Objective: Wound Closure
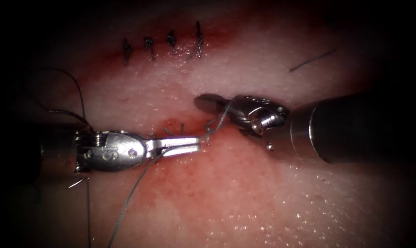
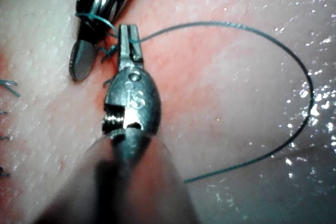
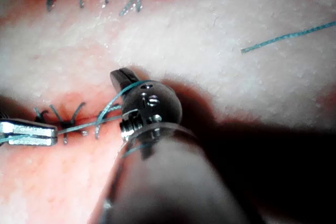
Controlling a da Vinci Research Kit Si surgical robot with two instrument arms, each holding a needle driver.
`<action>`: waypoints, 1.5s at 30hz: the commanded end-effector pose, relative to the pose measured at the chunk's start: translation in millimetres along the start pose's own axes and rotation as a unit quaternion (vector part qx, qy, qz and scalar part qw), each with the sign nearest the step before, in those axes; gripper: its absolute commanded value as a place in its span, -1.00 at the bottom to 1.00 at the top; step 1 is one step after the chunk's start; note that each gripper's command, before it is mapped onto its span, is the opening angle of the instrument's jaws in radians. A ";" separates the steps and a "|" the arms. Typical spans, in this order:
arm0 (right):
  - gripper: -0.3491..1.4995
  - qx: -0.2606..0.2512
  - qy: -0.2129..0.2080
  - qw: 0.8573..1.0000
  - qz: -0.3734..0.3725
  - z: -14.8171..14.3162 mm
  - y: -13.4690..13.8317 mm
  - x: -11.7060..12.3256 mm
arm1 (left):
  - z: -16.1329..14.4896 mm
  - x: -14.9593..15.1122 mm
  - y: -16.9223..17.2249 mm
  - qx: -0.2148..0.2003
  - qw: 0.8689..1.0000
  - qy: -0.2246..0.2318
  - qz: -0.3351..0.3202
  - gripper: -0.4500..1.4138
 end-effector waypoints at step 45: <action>-1.00 0.105 0.059 0.984 -0.132 -6.2 -3.5 -3.9 | -6.2 4.0 -17.6 0.272 0.883 -0.348 0.160 -1.00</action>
